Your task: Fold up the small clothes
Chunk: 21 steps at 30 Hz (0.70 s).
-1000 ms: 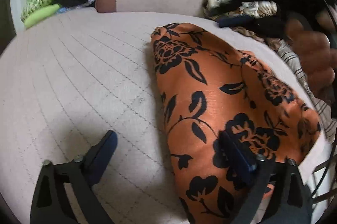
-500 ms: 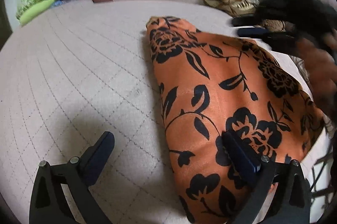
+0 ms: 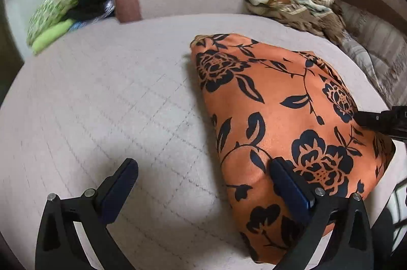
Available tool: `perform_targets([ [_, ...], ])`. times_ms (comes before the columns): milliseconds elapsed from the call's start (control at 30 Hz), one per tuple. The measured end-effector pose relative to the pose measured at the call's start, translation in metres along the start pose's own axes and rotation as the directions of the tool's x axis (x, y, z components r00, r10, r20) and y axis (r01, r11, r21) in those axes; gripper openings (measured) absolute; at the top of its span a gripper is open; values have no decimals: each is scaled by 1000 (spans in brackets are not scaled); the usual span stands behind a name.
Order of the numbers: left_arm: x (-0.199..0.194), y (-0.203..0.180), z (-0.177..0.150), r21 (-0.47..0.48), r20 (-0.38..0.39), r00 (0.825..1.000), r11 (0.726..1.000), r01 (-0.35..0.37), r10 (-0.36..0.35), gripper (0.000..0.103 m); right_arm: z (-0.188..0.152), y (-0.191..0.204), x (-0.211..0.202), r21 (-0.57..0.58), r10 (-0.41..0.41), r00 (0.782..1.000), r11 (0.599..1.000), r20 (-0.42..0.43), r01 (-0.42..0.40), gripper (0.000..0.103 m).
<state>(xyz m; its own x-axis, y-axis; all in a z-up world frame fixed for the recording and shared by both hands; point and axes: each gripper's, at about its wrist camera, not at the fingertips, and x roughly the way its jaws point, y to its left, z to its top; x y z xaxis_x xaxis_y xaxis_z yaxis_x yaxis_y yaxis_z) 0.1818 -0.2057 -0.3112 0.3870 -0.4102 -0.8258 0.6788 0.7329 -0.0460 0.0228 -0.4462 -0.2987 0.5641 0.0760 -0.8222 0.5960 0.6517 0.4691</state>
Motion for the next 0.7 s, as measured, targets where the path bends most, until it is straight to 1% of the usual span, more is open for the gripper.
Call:
perform_targets([
  [33,-1,-1,2,16,-9,1000,1000,3,-3,103,7,9,-2,-15,-1,1000,1000,9,1,22],
  [100,-3,-2,4,47,-10,1000,999,2,-2,103,28,34,-4,-70,15,998,997,57,-10,22],
  [167,0,-2,8,39,-16,1000,999,5,-4,103,50,55,5,-93,-24,996,995,92,33,22],
  [200,0,0,7,26,-20,1000,1000,7,-7,103,62,59,16,-82,-49,994,995,94,56,22],
  [233,0,1,9,15,-19,1000,1000,12,-12,103,69,59,26,-70,-63,994,995,86,69,22],
  [300,0,0,6,2,-10,1000,1000,20,-20,103,83,53,70,-47,-138,990,989,1,138,24],
  [333,1,-3,6,10,-6,1000,1000,12,-12,103,86,47,86,-30,-154,988,988,-3,154,25],
  [367,-2,-2,4,17,-5,1000,1000,11,-11,103,87,49,84,-28,-163,986,986,31,164,25],
  [433,-5,-5,4,33,-5,1000,999,-5,5,103,92,67,82,-76,-218,976,973,14,218,26],
  [467,-6,-6,5,37,-6,1000,999,-9,10,103,94,76,80,-105,-219,976,970,15,219,26],
  [500,-7,-7,5,43,-6,1000,999,-15,16,103,94,84,77,-137,-188,982,972,19,189,26],
  [567,-7,-10,6,46,-3,1000,999,-22,22,103,95,107,70,-178,-79,997,981,22,81,26],
  [633,-9,-11,4,50,5,1000,998,-23,23,103,93,125,72,-195,-2,1000,981,13,4,26],
  [667,-9,-11,4,55,11,1000,998,-22,22,103,89,133,79,-201,22,1000,979,-3,-22,26],
  [700,-9,-11,3,58,15,1000,998,-19,18,103,86,135,89,-208,19,999,978,-26,-24,26],
])
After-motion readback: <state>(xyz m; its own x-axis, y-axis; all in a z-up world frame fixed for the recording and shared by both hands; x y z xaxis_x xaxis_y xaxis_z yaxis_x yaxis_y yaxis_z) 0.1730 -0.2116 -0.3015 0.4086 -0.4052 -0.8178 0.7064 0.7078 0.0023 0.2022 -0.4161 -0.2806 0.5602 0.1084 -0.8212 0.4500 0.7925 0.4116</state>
